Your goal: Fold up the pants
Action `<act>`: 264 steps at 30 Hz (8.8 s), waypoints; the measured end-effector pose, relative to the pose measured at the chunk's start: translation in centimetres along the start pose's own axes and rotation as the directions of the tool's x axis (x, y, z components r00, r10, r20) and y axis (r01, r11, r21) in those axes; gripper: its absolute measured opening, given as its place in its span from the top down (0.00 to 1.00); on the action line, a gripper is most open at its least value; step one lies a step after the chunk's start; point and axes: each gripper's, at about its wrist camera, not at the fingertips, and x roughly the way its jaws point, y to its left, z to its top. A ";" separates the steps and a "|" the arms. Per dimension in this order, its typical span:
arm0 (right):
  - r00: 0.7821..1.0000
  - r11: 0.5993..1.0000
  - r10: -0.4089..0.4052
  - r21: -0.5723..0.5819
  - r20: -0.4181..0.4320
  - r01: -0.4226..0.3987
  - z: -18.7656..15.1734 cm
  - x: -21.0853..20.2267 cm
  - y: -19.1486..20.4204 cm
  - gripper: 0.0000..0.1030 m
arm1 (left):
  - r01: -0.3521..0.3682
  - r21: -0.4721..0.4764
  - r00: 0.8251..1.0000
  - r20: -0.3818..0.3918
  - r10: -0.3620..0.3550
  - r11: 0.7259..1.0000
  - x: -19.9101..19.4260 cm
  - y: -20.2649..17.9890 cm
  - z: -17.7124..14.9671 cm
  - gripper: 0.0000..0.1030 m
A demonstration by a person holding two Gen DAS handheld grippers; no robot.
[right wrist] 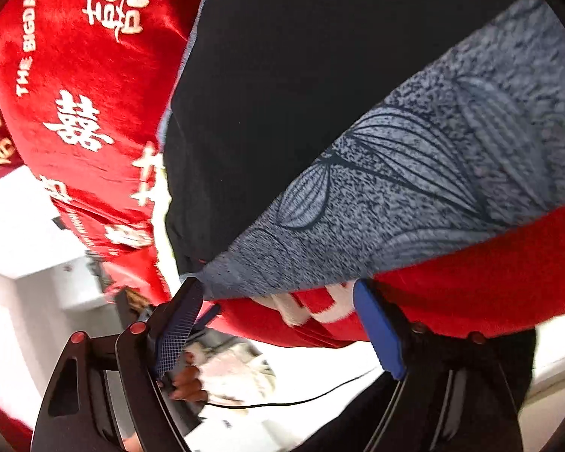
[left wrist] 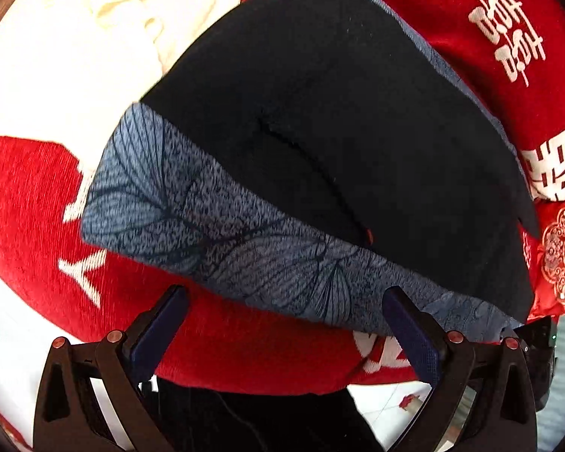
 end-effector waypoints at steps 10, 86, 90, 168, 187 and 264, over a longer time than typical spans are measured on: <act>0.985 0.984 0.173 0.047 -0.009 -0.172 0.9 1.9 -0.7 0.17 | 0.085 -0.044 0.995 0.064 -0.082 0.995 -0.2 -1.8 1.8 0.00; 0.863 0.658 -0.491 -0.601 0.115 0.454 22.1 2.9 18.0 0.31 | -0.390 0.174 0.903 0.265 0.338 0.904 2.2 -20.3 19.4 0.16; 0.855 0.672 -0.503 -0.565 0.127 0.479 19.6 0.0 15.7 0.31 | -0.353 0.268 0.930 0.200 0.307 0.896 3.3 -23.1 13.9 0.16; 0.863 0.826 -0.417 -0.278 0.285 0.490 44.9 -31.0 2.4 0.95 | -0.060 0.563 0.994 0.108 -0.002 0.824 12.5 -61.4 10.0 0.91; 0.705 0.658 -0.601 -0.266 0.376 0.704 42.5 -30.3 2.2 0.64 | -0.369 0.483 0.929 0.190 0.317 0.794 17.5 -53.3 10.7 0.90; 0.818 0.799 -0.507 -0.207 0.272 0.564 38.0 -29.9 4.7 0.46 | -0.460 0.218 0.883 0.215 0.418 0.860 8.0 -36.5 16.7 0.09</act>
